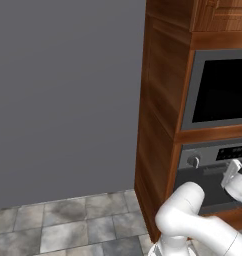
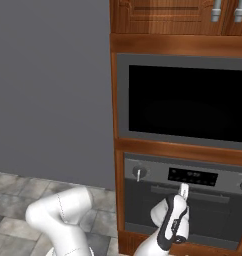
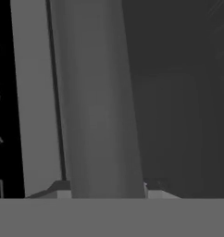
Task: Take the fish from the oven and place it on the plate on the counter.
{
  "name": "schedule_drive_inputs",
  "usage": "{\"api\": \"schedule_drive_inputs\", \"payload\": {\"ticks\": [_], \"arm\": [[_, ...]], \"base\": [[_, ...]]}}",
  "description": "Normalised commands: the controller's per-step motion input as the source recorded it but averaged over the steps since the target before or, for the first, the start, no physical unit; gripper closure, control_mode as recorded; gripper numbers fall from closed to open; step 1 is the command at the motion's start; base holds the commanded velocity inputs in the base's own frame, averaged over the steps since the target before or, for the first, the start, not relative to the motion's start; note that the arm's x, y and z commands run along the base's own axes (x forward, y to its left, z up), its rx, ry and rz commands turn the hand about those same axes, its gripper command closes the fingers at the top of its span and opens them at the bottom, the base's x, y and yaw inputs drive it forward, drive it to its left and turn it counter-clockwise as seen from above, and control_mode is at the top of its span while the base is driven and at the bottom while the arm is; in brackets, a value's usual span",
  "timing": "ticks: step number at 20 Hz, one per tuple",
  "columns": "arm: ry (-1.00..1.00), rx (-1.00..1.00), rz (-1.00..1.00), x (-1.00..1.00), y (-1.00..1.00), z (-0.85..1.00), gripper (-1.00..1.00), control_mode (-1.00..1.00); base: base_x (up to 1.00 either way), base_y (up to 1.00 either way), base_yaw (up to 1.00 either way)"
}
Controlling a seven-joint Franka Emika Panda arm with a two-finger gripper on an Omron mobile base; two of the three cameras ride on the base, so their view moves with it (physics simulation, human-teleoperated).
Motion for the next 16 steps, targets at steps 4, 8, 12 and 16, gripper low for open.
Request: {"api": "schedule_drive_inputs", "payload": {"ticks": [4,8,12,16], "arm": [[0.03,0.00,0.00,-0.47,0.00,-0.34,1.00,-1.00],[0.10,0.00,0.00,-0.78,0.00,-0.54,1.00,-1.00],[0.17,0.00,0.00,-0.80,0.00,-0.61,1.00,-1.00],[0.18,0.00,0.00,-0.78,0.00,-0.72,1.00,-1.00]], "base": [[0.00,0.00,0.00],[0.00,0.00,0.00],[0.00,0.00,0.00],[0.00,0.00,0.00]]}}
